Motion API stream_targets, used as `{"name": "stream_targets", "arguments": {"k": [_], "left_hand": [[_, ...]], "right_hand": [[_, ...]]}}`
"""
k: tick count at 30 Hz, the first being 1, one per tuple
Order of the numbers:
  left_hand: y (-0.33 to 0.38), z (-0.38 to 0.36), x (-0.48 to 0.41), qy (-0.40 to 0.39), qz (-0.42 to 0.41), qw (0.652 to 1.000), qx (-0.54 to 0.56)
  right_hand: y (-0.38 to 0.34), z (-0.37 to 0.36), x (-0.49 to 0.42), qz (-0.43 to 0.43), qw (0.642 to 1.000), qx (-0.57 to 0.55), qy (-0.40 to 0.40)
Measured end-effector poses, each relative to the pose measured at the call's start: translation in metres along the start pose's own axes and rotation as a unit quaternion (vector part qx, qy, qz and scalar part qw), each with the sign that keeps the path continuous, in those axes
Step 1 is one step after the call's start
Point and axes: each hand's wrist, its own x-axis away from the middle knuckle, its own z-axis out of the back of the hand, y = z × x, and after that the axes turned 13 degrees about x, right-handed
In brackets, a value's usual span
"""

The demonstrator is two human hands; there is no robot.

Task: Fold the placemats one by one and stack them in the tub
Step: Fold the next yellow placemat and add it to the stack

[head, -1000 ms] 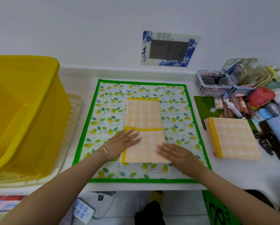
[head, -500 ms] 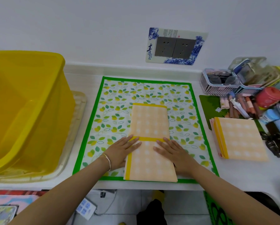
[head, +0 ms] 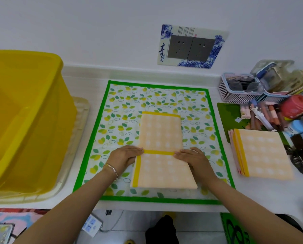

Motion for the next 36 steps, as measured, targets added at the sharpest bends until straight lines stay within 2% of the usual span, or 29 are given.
{"name": "stream_targets", "arguments": {"k": [2, 4, 6, 8, 12, 18, 23, 26, 29, 31, 33, 34, 36], "left_hand": [[0.003, -0.002, 0.000, 0.039, 0.068, 0.997, 0.027], [0.008, -0.003, -0.004, 0.071, 0.161, 0.983, 0.060], [0.013, -0.004, -0.011, 0.097, 0.215, 0.968, 0.086], [0.018, -0.004, -0.017, 0.132, 0.231, 0.959, 0.097], [0.019, -0.001, -0.029, 0.165, 0.305, 0.928, 0.134], [0.020, 0.001, -0.042, 0.128, 0.362, 0.916, 0.116], [0.024, -0.001, -0.051, 0.089, 0.368, 0.922, 0.083], [0.027, -0.006, -0.061, 0.073, 0.301, 0.950, 0.023], [0.025, -0.018, -0.070, -0.015, 0.208, 0.976, -0.063], [0.023, -0.027, -0.072, -0.078, 0.202, 0.971, -0.098], [0.020, -0.035, -0.069, -0.100, 0.212, 0.965, -0.119], [0.018, -0.039, -0.068, -0.105, 0.209, 0.963, -0.134], [0.013, -0.045, -0.065, -0.107, 0.206, 0.960, -0.156]], "right_hand": [[0.000, 0.000, -0.002, -0.037, 0.999, -0.014, 0.025], [0.001, -0.001, -0.004, -0.127, 0.989, -0.076, 0.017], [-0.004, 0.002, -0.010, -0.251, 0.955, -0.160, -0.002], [-0.010, 0.006, -0.019, -0.318, 0.929, -0.190, -0.005], [-0.019, 0.006, -0.030, -0.365, 0.913, -0.184, 0.009], [-0.025, 0.006, -0.046, -0.445, 0.879, -0.168, -0.014], [-0.024, 0.010, -0.053, -0.460, 0.873, -0.154, -0.052], [-0.027, 0.009, -0.054, -0.464, 0.873, -0.143, -0.044], [-0.029, 0.006, -0.054, -0.466, 0.875, -0.129, -0.031], [-0.030, 0.003, -0.054, -0.473, 0.871, -0.132, -0.021], [-0.032, 0.002, -0.054, -0.476, 0.869, -0.135, 0.002], [-0.033, 0.001, -0.053, -0.466, 0.876, -0.119, 0.015], [-0.040, -0.001, -0.055, -0.402, 0.913, -0.064, 0.038]]}}
